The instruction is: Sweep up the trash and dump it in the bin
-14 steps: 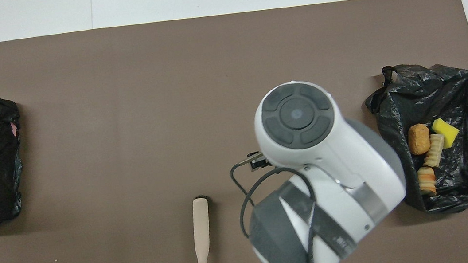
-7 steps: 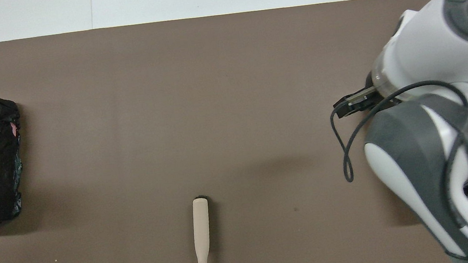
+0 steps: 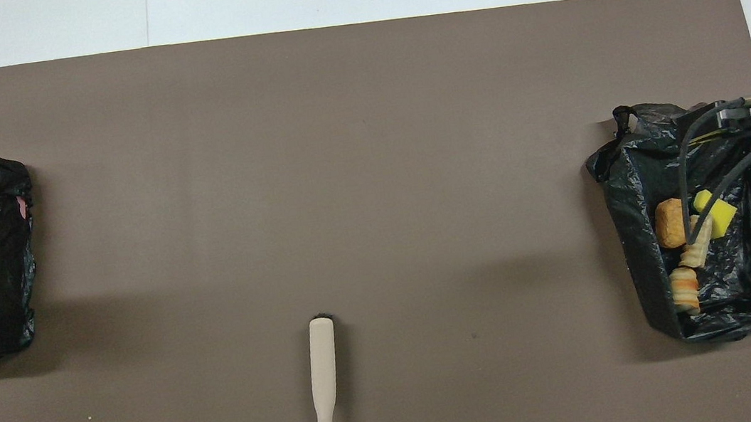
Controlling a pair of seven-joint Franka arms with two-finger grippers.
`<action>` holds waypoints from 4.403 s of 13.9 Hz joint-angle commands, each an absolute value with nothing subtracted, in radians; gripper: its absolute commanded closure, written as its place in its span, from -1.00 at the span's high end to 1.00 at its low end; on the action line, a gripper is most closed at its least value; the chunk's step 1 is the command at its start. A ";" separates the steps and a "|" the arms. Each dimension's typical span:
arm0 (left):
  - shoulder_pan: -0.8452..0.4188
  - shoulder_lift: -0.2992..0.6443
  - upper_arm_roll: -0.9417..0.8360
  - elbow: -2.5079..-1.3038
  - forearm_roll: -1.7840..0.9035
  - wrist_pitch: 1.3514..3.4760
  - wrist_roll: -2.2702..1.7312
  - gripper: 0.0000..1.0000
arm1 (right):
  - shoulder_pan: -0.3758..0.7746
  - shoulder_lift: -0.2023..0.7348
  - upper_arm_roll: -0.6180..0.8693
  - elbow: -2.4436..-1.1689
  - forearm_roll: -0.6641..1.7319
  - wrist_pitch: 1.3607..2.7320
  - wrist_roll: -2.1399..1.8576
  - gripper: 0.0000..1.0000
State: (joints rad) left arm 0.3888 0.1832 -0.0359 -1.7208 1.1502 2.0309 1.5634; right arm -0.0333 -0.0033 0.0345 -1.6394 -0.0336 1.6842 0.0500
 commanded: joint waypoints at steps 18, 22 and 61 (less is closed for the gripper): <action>0.097 0.058 -0.026 -1.899 1.497 1.623 1.367 -1.00 | -0.051 -0.060 0.044 -1.717 0.028 1.675 0.046 1.00; 0.071 0.069 -0.029 -1.948 1.509 1.592 1.267 -1.00 | -0.051 -0.061 0.044 -1.717 0.029 1.675 0.046 1.00; -0.400 0.376 -0.037 -1.536 0.084 1.720 0.013 -1.00 | -0.051 -0.060 0.044 -1.717 0.028 1.675 0.046 1.00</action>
